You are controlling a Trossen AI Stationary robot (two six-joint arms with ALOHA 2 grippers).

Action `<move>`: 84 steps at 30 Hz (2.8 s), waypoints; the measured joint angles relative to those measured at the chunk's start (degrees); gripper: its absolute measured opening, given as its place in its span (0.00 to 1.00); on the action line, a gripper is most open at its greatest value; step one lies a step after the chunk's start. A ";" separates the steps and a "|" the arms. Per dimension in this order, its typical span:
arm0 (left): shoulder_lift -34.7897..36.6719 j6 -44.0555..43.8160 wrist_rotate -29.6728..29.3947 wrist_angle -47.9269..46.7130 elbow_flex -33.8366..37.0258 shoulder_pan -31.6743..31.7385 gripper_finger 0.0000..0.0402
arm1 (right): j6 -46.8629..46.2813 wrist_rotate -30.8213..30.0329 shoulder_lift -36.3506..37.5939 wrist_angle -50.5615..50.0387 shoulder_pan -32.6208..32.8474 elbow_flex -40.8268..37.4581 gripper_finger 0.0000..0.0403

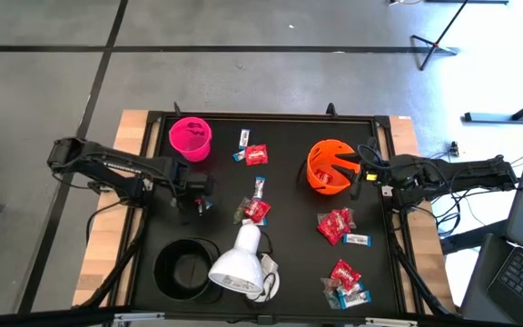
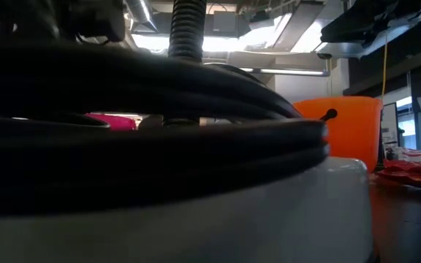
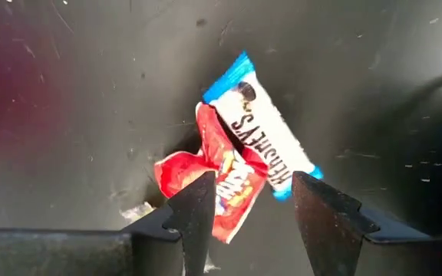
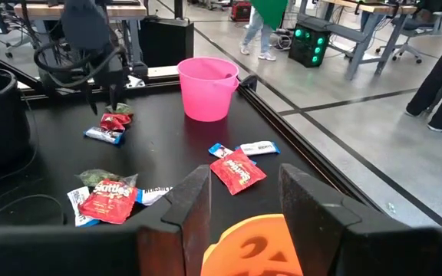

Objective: Sort candy
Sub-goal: Put the red candy into the orange bucket

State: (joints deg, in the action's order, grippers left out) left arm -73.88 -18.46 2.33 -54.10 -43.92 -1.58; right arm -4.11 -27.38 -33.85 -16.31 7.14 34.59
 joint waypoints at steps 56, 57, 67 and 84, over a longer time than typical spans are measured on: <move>-9.75 7.84 -12.20 -6.32 -26.60 2.05 0.00 | -0.08 -0.04 0.00 1.39 -0.04 0.00 0.38; -9.75 8.40 -12.79 -6.56 -27.90 1.95 0.00 | -0.07 -0.04 0.00 1.29 -0.04 0.00 0.38; -9.73 13.18 -15.75 -6.63 -38.28 1.88 0.00 | -0.08 -0.02 0.00 1.24 -0.04 0.00 0.38; -9.73 19.38 -17.93 1.99 -39.95 2.49 0.00 | -0.52 0.00 -1.00 2.03 -0.02 0.00 0.38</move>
State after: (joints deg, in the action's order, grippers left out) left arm -83.61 0.91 -15.59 -52.11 -83.88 0.91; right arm -4.63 -27.38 -34.85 -14.28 7.11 34.59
